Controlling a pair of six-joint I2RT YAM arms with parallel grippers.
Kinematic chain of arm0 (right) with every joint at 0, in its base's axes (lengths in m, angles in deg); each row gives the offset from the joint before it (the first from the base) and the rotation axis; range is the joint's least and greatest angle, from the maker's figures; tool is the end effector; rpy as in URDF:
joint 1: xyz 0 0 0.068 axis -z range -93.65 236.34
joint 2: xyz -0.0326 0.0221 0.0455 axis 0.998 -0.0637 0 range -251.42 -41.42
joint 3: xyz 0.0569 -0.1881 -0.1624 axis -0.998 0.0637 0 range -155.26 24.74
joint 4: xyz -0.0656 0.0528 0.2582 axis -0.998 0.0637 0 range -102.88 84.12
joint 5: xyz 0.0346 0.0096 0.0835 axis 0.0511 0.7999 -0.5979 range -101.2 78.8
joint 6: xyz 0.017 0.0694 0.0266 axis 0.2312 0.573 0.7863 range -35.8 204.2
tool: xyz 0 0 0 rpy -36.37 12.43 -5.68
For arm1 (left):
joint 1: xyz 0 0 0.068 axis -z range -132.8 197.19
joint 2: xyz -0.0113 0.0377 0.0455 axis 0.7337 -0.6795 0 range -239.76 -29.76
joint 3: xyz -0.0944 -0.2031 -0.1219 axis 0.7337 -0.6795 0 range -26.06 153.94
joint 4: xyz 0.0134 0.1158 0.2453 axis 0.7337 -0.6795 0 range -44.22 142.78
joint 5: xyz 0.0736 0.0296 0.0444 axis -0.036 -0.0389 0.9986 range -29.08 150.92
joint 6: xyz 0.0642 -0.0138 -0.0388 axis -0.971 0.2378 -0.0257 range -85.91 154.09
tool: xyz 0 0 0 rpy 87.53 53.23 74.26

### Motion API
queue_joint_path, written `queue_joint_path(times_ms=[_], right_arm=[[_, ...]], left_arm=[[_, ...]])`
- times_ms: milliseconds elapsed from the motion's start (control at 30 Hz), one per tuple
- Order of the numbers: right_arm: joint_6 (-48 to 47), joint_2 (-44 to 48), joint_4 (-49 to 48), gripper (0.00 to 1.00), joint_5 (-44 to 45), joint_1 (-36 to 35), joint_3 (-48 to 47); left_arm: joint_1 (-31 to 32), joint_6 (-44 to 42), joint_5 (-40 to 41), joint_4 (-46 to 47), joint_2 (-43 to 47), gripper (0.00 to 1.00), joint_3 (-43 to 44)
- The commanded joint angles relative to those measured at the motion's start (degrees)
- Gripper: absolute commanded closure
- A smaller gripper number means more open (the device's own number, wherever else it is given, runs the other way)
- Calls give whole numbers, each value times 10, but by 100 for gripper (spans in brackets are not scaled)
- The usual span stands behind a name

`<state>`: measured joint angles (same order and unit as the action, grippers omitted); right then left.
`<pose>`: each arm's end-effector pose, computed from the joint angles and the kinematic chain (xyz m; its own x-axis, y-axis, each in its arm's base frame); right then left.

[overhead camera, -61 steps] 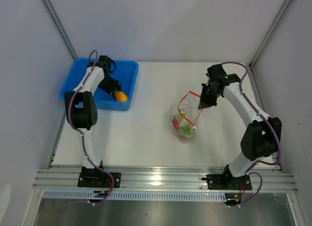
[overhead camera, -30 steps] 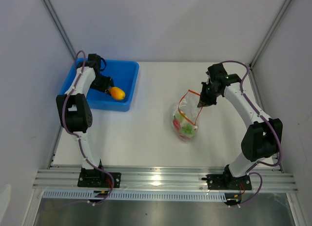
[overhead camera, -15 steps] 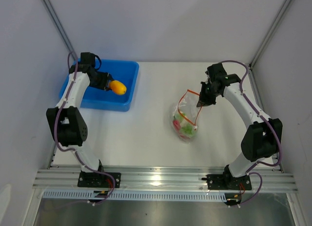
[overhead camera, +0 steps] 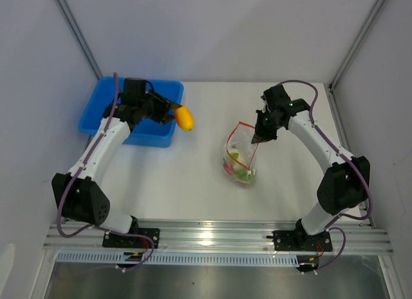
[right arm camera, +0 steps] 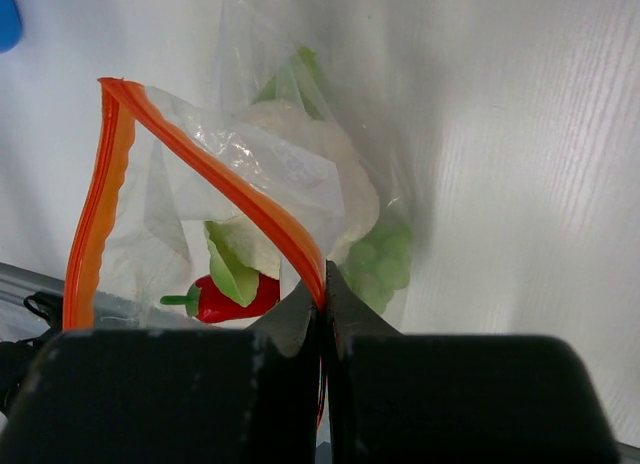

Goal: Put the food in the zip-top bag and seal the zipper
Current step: Place the fake fruit in the zipper food storage bag.

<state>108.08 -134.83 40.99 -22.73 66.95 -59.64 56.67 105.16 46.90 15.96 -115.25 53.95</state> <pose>0.3344 0.1316 0.2554 -0.9343 0.0915 -0.3445 -0.0362 0.9372 0.3470 0.3546 -0.0749 0.3016 -0.5336 -0.8414 -0.0857 -0.5189 0.4057 -0.7525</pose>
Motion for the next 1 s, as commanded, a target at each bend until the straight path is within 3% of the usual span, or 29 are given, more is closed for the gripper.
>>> queue_joint_path(times_ms=[0,433,633,800,967], right_arm=[[12,-3,-6,100,-6,-16,-30],[56,3,9,100,9,-77,-38],[68,22,-17,100,46,-115,-24],[79,38,-21,100,56,-135,-11],[95,62,-26,100,56,-141,0]], left_arm=[[47,-22,-29,69,57,99,-17],[168,-53,-94,203,126,99,-103],[204,-65,-192,225,82,99,-102],[243,-112,-159,211,77,100,-107],[252,-145,-183,216,47,99,-109]])
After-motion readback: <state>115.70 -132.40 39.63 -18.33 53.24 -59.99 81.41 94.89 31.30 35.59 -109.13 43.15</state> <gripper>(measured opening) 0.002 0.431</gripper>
